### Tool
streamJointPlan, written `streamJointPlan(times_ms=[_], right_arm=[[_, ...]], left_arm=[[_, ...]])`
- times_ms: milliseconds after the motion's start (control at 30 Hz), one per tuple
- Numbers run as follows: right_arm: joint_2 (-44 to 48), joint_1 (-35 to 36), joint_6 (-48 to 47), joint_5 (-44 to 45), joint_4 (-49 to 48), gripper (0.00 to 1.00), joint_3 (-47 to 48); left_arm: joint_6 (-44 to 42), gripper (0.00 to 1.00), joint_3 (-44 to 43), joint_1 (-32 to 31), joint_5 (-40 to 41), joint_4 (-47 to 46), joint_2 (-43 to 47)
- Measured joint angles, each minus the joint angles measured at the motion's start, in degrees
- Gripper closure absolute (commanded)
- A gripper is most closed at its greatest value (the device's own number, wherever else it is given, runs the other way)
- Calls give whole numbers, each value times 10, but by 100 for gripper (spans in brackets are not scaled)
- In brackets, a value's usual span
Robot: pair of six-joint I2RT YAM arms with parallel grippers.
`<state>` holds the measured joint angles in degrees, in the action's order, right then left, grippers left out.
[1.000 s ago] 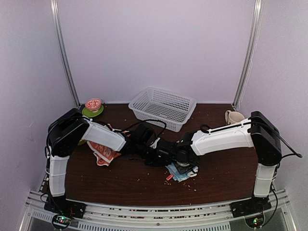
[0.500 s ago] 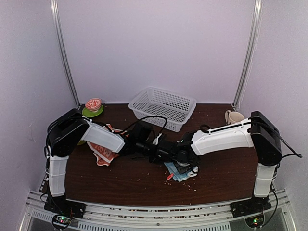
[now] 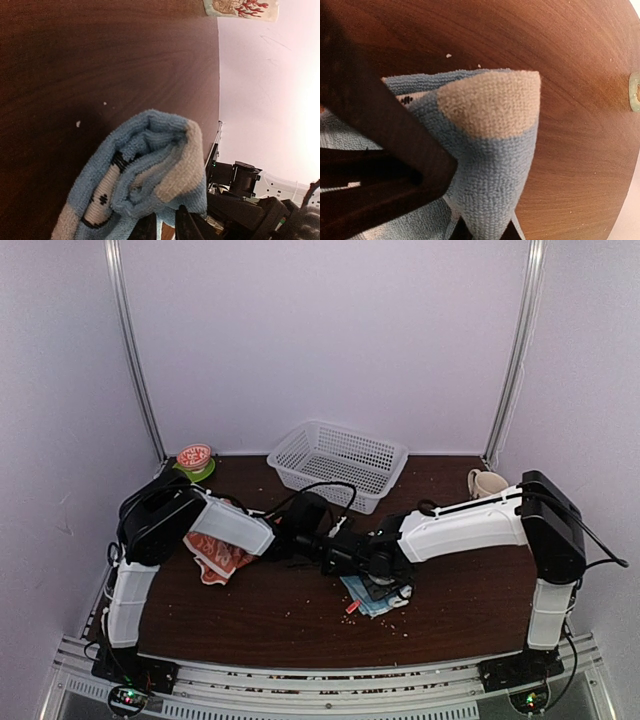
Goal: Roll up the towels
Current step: Roll the towel at the center of the board.
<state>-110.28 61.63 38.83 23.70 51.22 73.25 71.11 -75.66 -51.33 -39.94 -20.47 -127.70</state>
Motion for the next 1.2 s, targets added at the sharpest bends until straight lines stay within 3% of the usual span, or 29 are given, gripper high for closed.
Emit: streamJointPlan(times_ms=[33, 167, 333, 533, 867, 1200], right_arm=[[1, 0, -1, -3, -1, 98, -1], [12, 0, -7, -16, -14, 74, -9], [48, -3, -19, -53, -38, 61, -26], [123, -34, -30, -129, -82, 53, -69], [259, -138, 9, -294, -247, 52, -252], [320, -170, 39, -374, -361, 50, -312]], left_arm=[[0, 85, -2, 0, 0, 0, -4], [2, 86, -9, 0, -3, 0, -16], [2, 87, -12, 0, -3, 0, -24], [2, 87, -16, 0, -1, 1, -31], [2, 87, -17, 0, 7, 15, -33], [-2, 88, -27, -1, 11, 35, -33]])
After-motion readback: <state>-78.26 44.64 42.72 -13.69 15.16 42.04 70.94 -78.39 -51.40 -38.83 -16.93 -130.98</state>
